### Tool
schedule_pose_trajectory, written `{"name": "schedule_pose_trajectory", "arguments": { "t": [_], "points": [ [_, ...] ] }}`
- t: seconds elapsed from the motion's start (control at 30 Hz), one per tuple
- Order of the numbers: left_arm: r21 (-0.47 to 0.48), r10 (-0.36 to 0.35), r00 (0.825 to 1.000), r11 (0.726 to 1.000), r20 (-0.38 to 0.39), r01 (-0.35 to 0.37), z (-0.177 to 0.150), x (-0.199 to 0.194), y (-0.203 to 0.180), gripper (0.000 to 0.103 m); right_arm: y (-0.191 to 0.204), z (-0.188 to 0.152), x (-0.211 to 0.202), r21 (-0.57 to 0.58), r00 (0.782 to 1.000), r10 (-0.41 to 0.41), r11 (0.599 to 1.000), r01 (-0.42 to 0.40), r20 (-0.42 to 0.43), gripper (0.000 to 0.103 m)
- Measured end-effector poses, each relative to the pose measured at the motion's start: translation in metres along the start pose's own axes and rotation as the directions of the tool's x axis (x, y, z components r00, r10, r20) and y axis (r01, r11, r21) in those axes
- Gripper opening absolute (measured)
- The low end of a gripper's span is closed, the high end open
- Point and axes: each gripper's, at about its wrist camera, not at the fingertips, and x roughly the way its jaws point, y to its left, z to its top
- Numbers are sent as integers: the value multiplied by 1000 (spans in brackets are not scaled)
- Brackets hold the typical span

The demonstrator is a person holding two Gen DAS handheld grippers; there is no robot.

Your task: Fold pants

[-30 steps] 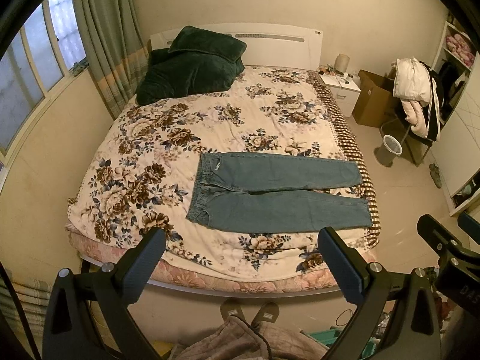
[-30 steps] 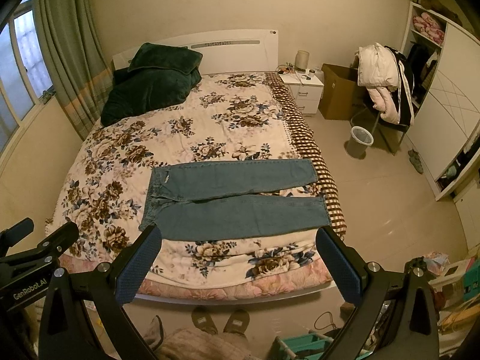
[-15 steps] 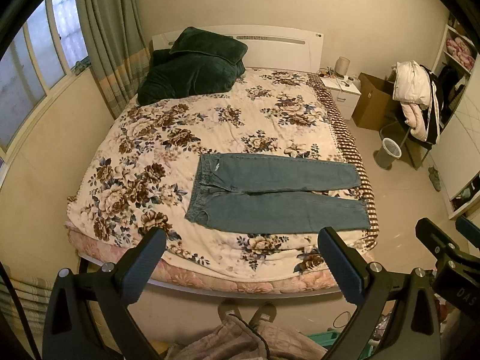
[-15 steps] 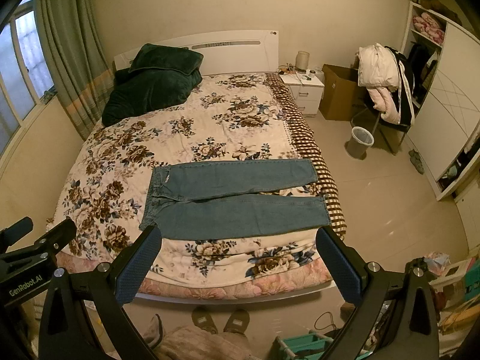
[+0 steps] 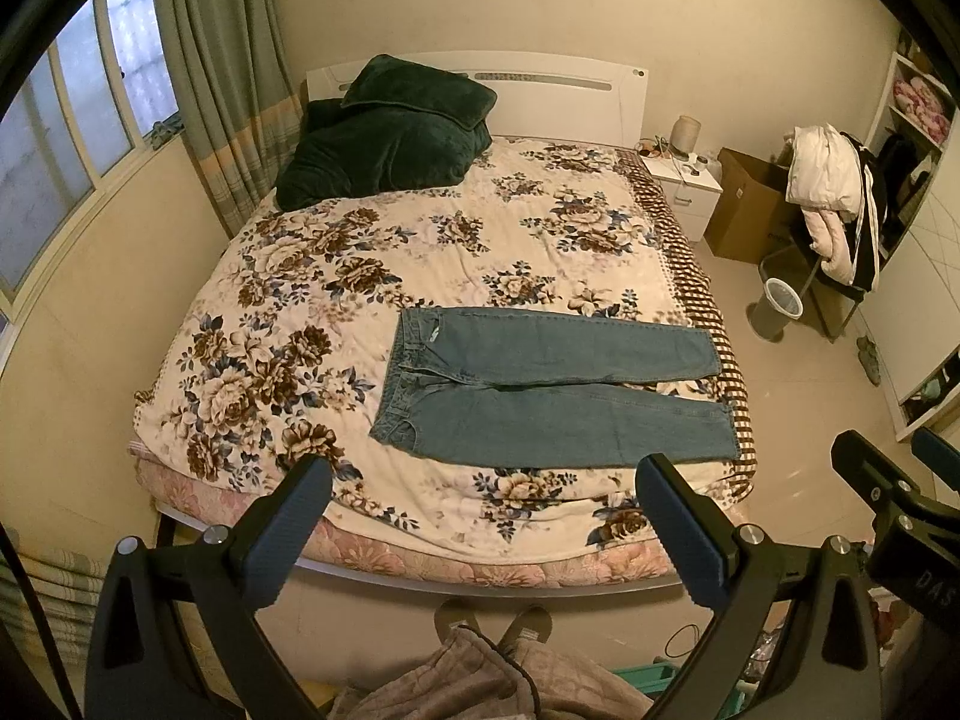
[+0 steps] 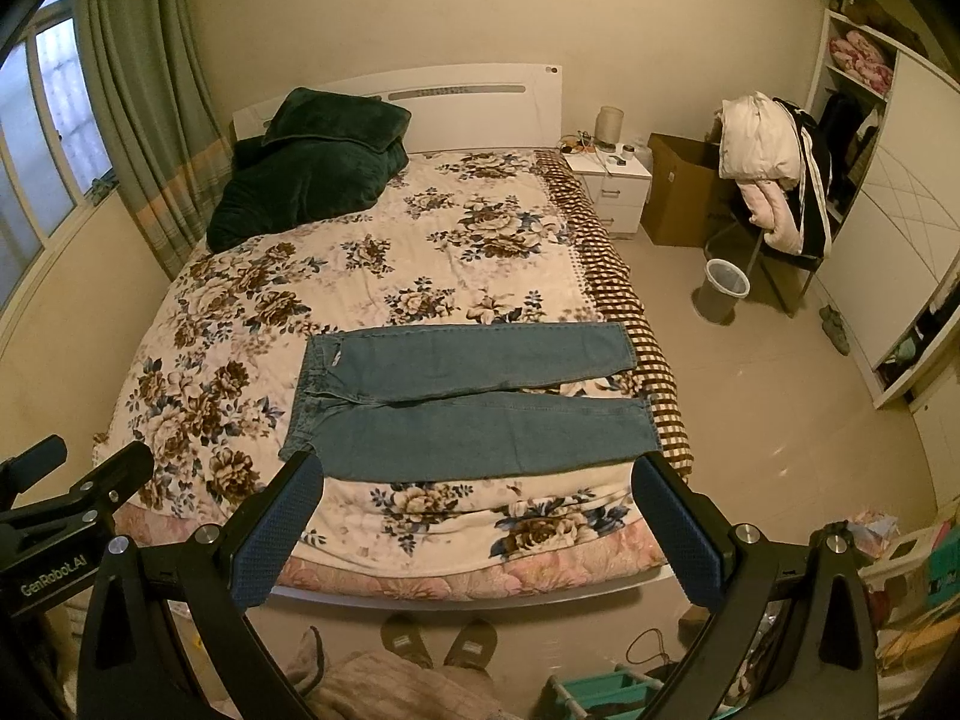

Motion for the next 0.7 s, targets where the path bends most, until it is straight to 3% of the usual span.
{"name": "schedule_pose_trajectory", "arguments": {
  "t": [0.53,0.7],
  "points": [
    [-4,-4,1000,1000,-1,4,0,1,-4,103,0,1,-2,5,1000,9,1000,-9,-6,103],
    [-13,31,999,999,20,-30,7,15,-11,103,-6,3,9,14,1000,-2,1000,2,-14,103]
  ]
}}
